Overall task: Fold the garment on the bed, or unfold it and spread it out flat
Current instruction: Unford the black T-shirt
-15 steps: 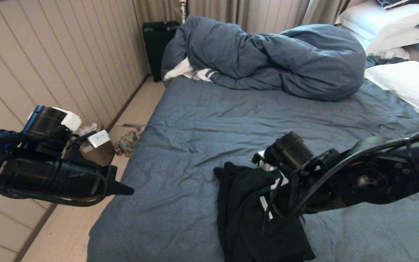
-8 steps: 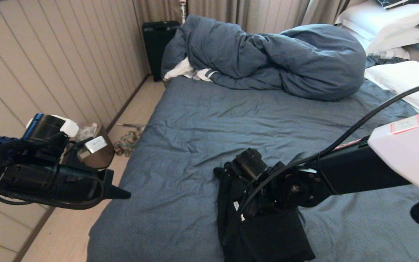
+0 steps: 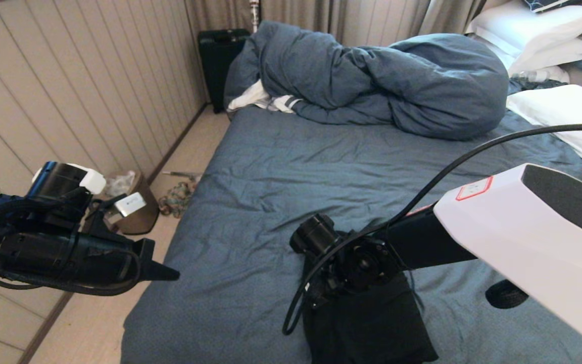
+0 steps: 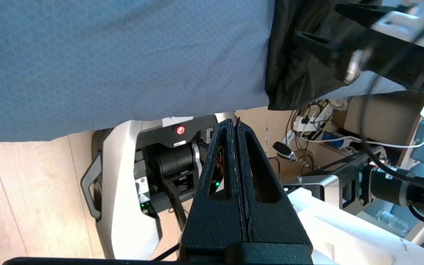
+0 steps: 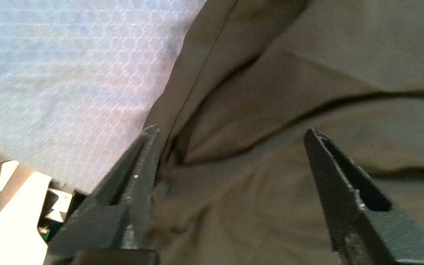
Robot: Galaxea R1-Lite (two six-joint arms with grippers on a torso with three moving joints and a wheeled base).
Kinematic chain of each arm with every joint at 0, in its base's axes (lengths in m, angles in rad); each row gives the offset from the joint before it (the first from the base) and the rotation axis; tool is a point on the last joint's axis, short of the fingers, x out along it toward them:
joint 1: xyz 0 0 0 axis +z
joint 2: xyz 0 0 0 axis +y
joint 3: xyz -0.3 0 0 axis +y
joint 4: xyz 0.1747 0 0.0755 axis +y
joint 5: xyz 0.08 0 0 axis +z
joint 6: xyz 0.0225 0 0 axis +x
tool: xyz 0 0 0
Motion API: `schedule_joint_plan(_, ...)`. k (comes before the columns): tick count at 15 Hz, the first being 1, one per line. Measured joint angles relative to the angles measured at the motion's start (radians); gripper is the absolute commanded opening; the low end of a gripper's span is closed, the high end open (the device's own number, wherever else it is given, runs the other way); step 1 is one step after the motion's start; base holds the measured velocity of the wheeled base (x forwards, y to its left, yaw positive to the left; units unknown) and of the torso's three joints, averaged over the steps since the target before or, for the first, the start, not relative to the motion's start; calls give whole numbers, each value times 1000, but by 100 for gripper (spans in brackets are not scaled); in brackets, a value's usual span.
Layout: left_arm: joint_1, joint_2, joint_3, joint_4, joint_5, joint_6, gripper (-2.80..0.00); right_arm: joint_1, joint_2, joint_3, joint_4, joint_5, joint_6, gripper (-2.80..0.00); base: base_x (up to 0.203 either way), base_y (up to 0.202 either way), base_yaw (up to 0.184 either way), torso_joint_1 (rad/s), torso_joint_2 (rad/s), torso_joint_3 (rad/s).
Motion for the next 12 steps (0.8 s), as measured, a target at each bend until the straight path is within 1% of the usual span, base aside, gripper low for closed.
schedule_joint_plan(8, 0, -13, 7, 1, -2, 2, -280, -2, 106, -49, -1, -55, -19, 0, 0, 0, 0, 0, 0, 0)
schedule_joint_plan(9, 0, -14, 9, 0, -2, 3, -280, -3, 112, -50, 0, -57, -18, -280, 0, 0, 0, 0, 0, 0)
schedule_joint_plan(12, -1, -19, 17, 0, -3, 3, -280, -3, 116, -50, 0, -63, -16, -280, 0, 0, 0, 0, 0, 0)
